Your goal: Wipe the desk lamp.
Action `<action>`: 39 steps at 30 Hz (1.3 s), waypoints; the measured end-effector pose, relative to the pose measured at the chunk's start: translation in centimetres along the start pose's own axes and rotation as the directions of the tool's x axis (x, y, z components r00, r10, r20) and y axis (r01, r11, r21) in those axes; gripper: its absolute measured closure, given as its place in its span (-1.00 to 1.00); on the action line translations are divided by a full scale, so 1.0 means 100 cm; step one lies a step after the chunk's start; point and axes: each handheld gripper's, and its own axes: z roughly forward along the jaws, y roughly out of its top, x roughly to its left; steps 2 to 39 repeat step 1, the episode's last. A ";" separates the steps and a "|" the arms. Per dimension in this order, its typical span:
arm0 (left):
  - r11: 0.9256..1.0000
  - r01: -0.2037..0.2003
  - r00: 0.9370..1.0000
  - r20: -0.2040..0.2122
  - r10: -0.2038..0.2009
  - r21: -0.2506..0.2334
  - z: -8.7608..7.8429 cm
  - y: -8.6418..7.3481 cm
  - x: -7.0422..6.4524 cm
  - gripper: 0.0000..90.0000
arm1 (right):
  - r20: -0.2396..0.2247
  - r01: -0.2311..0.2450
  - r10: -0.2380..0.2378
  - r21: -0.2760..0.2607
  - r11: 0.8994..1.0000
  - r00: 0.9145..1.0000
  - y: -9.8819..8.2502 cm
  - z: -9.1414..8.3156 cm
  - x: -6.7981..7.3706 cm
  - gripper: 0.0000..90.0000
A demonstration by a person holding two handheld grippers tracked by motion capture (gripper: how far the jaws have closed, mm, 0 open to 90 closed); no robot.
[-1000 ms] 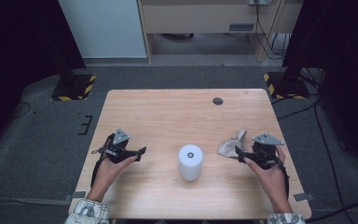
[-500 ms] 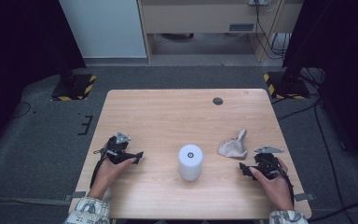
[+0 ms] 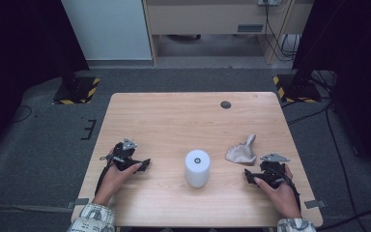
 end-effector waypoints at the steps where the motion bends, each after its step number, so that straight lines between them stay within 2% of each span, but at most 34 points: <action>1: 1.000 0.000 1.000 0.000 0.000 0.000 0.000 0.000 0.000 -1.00 | 0.003 -0.003 0.003 -0.001 1.000 1.000 0.000 0.001 0.001 -0.95; 39: 1.000 0.000 1.000 0.000 0.000 0.000 0.000 0.000 0.000 -1.00 | 0.003 -0.003 0.003 -0.001 1.000 1.000 0.000 0.001 0.001 -0.95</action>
